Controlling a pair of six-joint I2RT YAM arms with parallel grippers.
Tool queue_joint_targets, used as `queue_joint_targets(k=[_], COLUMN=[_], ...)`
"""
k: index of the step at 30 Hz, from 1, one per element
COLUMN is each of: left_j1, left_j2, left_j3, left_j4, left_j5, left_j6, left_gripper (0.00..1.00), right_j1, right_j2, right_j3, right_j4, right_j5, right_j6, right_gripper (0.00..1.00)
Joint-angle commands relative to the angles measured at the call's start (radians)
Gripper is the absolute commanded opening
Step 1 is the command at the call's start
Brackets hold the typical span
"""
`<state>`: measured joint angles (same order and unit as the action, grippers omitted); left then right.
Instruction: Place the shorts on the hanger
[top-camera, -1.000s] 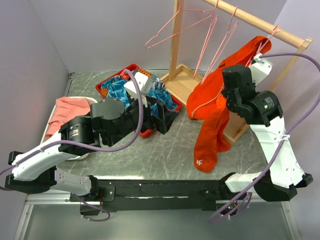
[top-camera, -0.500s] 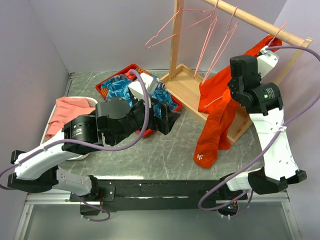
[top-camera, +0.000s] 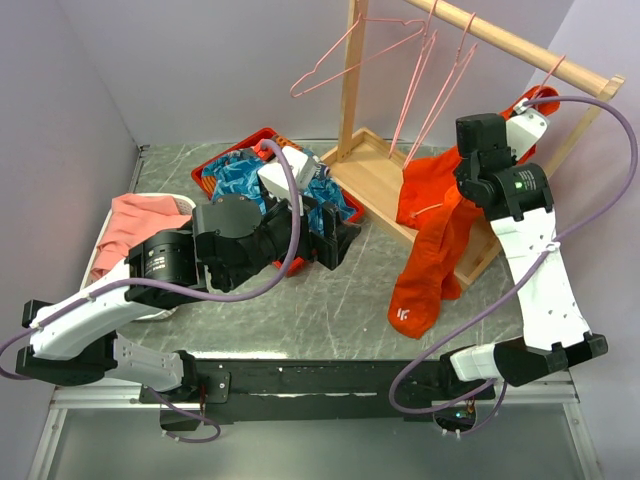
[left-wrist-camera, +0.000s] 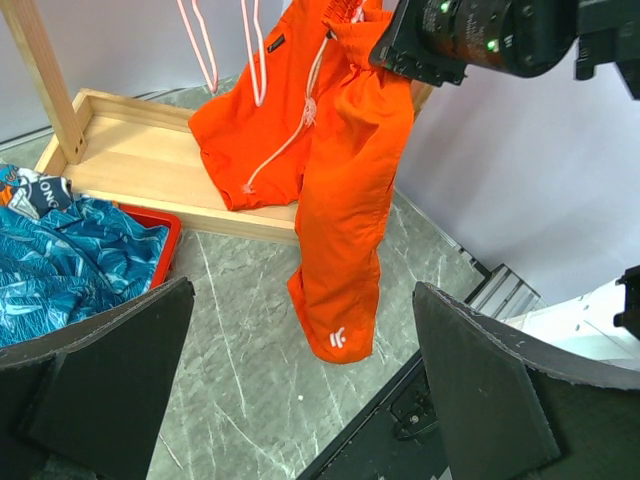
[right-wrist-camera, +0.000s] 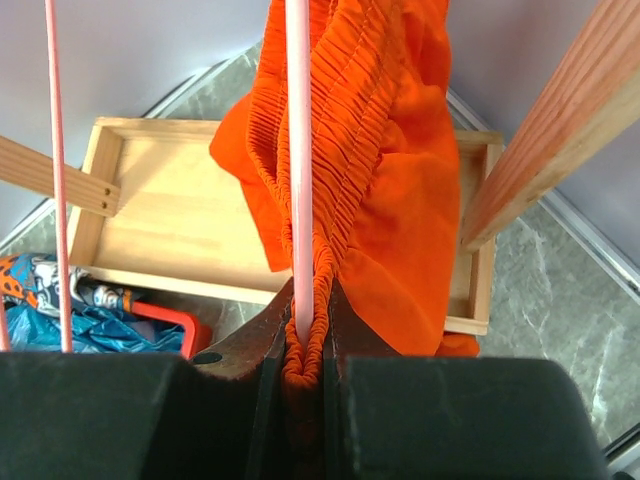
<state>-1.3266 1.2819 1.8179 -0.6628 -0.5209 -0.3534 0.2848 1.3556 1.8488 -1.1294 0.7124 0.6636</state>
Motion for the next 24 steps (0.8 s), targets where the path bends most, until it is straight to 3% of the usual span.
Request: queue_joint_targets(k=[1, 6, 8, 9, 12, 15, 24], left_j1=[-0.005, -0.005, -0.005, -0.005, -0.005, -0.005, 0.001], left_j2=[-0.026, -0.03, -0.036, -0.041, -0.056, -0.076, -0.118], left_j3=[-0.002, -0.008, -0.014, -0.017, -0.035, -0.063, -0.198], left_j4=[0.028, 0.022, 0.019, 0.017, 0.025, 0.032, 0.075], left_j5=[-0.008, -0.005, -0.004, -0.005, -0.021, -0.039, -0.094], left_j6=[0.01, 0.005, 0.004, 0.002, -0.004, -0.018, -0.082], left_gripper=[0.97, 0.97, 0.96, 0.97, 0.96, 0.96, 0.96], right_j1=[-0.012, -0.015, -0.015, -0.016, -0.016, -0.016, -0.015], right_j2=[-0.033, -0.015, -0.01, -0.01, -0.032, -0.093, -0.343], right_j3=[-0.005, -0.011, -0.014, -0.014, -0.025, -0.069, -0.227], right_j4=[0.099, 0.118, 0.129, 0.131, 0.134, 0.148, 0.135], right_j5=[0.036, 0.027, 0.022, 0.016, -0.028, -0.082, -0.214], right_j6=[-0.001, 0.011, 0.014, 0.014, 0.016, 0.01, -0.035], right_gripper=[0.0, 0.01, 0.13, 0.26, 0.5, 0.66, 0.81])
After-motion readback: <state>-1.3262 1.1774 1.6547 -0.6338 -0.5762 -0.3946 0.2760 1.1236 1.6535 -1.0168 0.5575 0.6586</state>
